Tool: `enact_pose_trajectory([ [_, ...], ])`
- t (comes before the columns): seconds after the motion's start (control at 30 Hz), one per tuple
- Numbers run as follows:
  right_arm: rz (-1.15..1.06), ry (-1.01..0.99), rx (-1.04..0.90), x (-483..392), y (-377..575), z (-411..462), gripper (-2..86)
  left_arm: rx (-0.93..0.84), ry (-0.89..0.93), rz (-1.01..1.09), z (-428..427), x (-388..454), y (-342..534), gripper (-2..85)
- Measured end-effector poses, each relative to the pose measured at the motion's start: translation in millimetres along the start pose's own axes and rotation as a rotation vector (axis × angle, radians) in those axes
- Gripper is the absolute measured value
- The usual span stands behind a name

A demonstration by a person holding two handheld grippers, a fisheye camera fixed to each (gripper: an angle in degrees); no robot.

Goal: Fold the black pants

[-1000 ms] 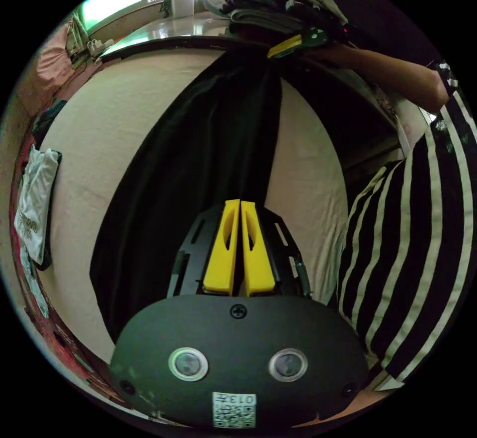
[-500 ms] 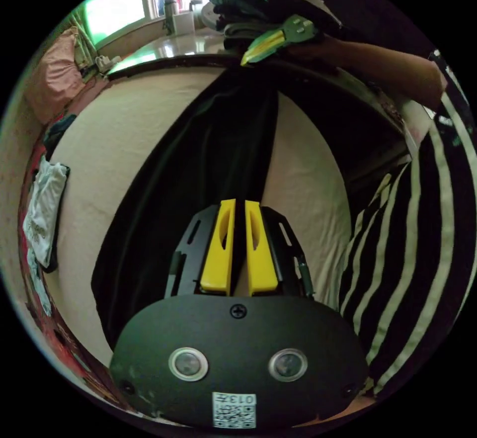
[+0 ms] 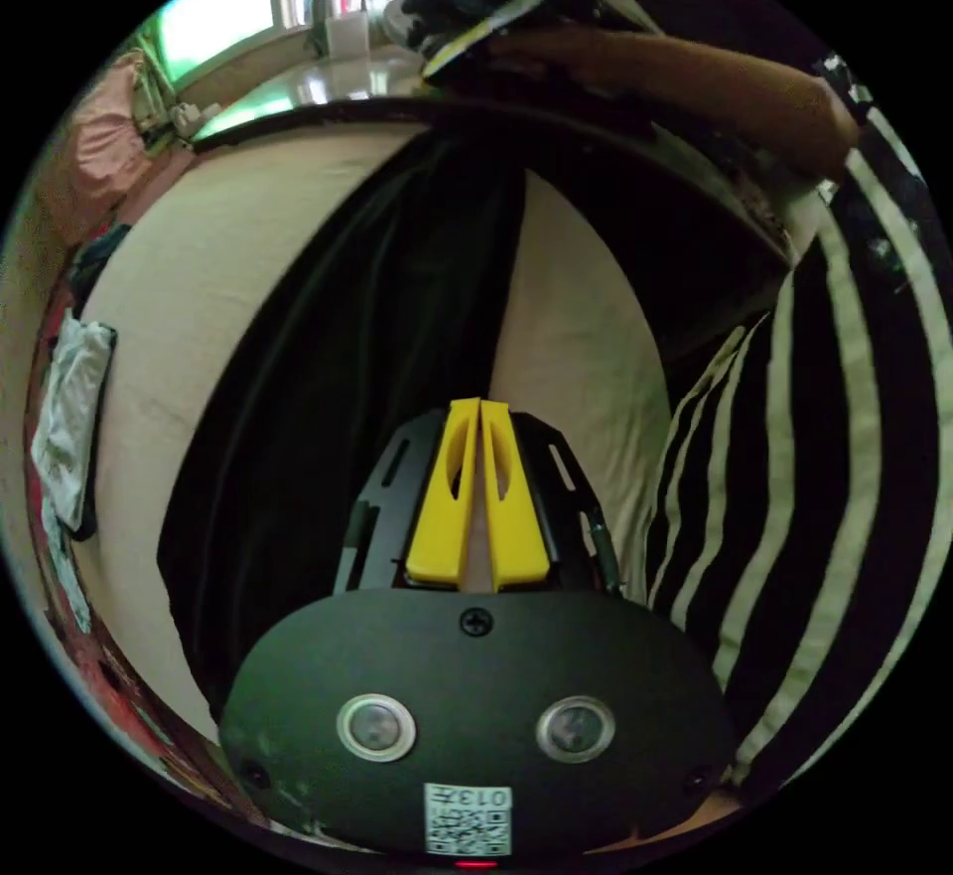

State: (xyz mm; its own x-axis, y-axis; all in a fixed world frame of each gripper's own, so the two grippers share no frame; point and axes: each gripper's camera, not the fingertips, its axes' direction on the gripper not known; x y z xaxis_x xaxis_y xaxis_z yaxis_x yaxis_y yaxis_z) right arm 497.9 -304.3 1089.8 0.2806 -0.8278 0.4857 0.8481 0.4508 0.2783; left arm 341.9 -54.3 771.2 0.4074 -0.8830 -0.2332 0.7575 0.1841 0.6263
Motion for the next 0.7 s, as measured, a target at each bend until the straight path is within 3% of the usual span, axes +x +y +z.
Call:
enact_pose_trajectory([
  [0.07,0.018,0.004,0.101,-13,0,-20,0.1,0.058,-0.107,-0.043,-14,6,18,-0.3],
  [0.13,-0.042,-0.161,0.192,-38,-2,-33,0.1,-0.027,-0.271,-0.141,-14,5,41,-0.3],
  [0.2,-0.278,-0.37,0.108,-96,-12,-26,0.0,-0.101,-0.297,-0.197,-9,2,59,-0.4],
  [0.3,-0.452,-0.476,0.062,-158,-11,-21,0.0,-0.165,-0.251,-0.244,-5,5,90,-0.4],
  [0.4,-0.573,-0.408,-0.045,-197,-3,-5,-0.1,-0.155,-0.233,-0.257,-4,14,119,-0.4],
  [0.53,-0.55,-0.33,-0.032,-197,-3,-14,0.0,-0.126,-0.241,-0.356,-28,25,159,-0.4],
  [0.6,-0.496,-0.391,0.094,-194,-2,-42,0.0,-0.073,-0.322,-0.416,-46,33,191,-0.3],
  [0.7,-0.609,-0.502,0.152,-233,3,-74,-0.1,-0.079,-0.457,-0.559,-64,34,258,-0.3],
])
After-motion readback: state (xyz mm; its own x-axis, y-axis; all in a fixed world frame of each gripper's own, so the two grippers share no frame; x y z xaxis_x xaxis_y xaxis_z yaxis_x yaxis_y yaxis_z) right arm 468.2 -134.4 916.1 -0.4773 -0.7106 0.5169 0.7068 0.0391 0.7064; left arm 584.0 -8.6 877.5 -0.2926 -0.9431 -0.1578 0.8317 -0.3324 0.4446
